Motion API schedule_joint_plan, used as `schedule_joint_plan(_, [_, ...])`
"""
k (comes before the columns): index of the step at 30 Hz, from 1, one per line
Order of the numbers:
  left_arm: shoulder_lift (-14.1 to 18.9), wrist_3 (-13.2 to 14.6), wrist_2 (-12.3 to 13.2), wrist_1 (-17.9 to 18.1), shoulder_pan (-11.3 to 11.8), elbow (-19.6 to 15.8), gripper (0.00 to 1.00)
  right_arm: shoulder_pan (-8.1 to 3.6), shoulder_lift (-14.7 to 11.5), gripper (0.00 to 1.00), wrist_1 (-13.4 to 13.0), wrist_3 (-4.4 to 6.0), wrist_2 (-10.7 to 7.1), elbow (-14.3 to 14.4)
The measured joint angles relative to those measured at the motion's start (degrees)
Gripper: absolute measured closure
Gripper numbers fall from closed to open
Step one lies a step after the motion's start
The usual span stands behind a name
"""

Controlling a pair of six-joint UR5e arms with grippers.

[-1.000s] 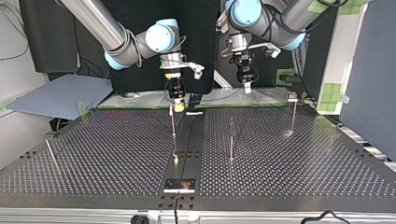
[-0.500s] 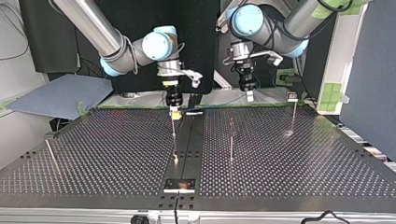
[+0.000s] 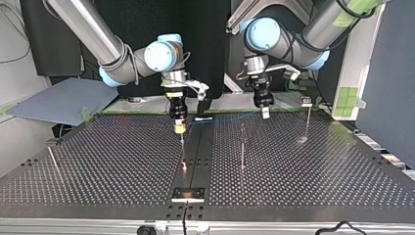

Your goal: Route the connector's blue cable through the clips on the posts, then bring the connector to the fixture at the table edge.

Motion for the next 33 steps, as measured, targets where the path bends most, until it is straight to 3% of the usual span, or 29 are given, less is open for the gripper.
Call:
schedule_joint_plan(9, [-0.02, -0.42, 3.85, -1.01, 1.57, 1.14, 1.0, -0.73, 0.0, 0.88, 1.44, -0.13, 0.0, -1.04])
schedule_joint_plan(22, [-0.07, -0.37, 6.43, -1.22, 3.74, 1.64, 1.0, -2.04, 0.0, 0.88, 2.04, -0.11, -0.1, -1.52])
schedule_joint_plan(33, [-0.14, -0.72, 10.44, -2.42, 5.68, 3.59, 1.0, -2.37, 0.0, 0.88, 2.57, -0.14, -1.93, -1.97])
